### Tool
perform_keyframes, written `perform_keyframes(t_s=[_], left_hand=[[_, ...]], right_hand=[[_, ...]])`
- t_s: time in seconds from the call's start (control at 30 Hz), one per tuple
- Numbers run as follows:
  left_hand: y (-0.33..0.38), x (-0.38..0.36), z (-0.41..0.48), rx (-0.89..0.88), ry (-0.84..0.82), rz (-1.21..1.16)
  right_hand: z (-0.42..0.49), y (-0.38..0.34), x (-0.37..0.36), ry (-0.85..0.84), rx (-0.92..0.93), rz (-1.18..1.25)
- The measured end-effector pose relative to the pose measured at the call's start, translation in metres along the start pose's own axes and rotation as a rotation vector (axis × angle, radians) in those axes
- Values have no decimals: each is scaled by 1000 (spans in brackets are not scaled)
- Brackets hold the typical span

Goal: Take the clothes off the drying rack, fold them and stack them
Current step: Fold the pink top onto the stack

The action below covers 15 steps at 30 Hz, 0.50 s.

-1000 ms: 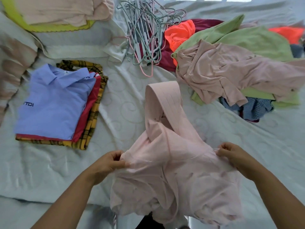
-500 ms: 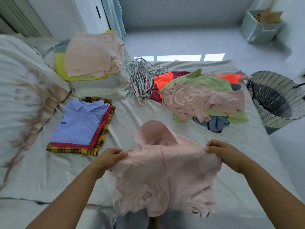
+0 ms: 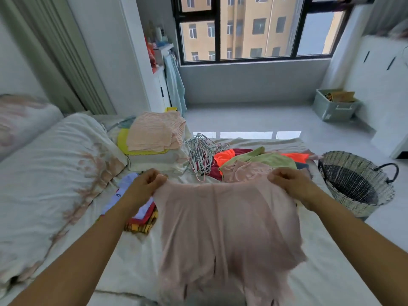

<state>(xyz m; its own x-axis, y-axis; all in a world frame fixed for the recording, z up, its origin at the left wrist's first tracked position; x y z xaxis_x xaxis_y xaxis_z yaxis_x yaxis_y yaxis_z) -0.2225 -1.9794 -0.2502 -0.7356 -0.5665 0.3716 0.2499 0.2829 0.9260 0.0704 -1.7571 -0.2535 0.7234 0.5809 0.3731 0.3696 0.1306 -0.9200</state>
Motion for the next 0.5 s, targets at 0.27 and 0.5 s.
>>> perform_keyframes(t_s=[0.27, 0.5], left_hand=[[59, 9, -29, 84, -250, 170], [112, 40, -26, -167, 79, -31]], right_hand=[[-25, -91, 47, 160, 215, 113], [-36, -127, 68, 286, 363, 60]])
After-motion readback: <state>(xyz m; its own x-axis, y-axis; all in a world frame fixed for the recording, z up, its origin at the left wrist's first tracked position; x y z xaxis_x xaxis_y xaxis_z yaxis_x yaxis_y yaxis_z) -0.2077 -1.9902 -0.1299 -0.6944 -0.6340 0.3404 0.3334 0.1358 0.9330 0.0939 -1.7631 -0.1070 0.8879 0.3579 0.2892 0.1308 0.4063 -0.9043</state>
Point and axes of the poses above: each hand's wrist, its own z-axis towards the middle knuckle, its own x-axis out of the back of the hand, y = z × x, the point moved 6 cm from there along z, towards the middle knuckle, and after that the axes turned 2 degrees about x, right-handed, at the moved point
